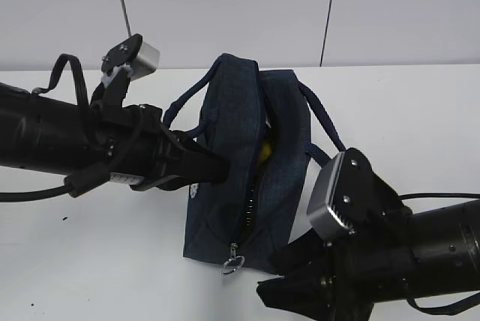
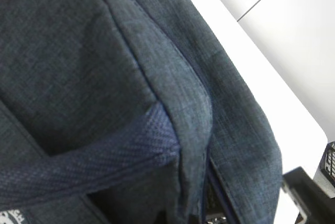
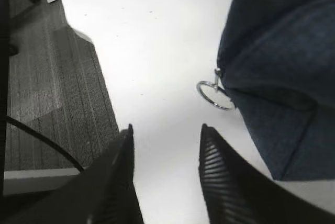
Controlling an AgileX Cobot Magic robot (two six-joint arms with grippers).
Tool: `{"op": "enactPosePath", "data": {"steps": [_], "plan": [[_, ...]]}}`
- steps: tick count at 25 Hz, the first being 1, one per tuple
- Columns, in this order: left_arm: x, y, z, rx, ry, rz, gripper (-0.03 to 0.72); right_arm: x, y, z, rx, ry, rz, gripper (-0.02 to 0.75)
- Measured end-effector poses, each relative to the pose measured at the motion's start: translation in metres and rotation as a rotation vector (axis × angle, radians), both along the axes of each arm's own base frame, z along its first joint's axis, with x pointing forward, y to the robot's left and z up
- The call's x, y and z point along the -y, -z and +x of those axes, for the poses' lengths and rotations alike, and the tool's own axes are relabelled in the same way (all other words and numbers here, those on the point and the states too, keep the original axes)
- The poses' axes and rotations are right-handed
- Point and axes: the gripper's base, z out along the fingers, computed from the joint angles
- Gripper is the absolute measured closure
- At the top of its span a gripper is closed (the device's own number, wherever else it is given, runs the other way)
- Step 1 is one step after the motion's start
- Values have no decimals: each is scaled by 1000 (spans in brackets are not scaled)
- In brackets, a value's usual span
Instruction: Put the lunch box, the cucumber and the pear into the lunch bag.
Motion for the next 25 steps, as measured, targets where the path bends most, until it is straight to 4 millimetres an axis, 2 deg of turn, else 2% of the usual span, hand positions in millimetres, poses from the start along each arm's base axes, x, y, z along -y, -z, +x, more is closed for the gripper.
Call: {"op": "enactPosePath", "data": {"steps": [6,11,15,19,25], "plan": [[1,-1,-1,-8,16,-16,703,-2,14,2,70,-99,-51,396],[3,-3,-4,-28,35,-55,703,-4,14,5,114,-129,-63,394],[4,-4,-5,-35,40,-70,703,-4,12,12,139,-111,-92,394],[4,-5,-5,-38,40,-76,703,1,16,17,150,-66,-169,393],[4,-5,-5,-39,38,-79,703,0,22,22,136,-60,-189,393]]}}
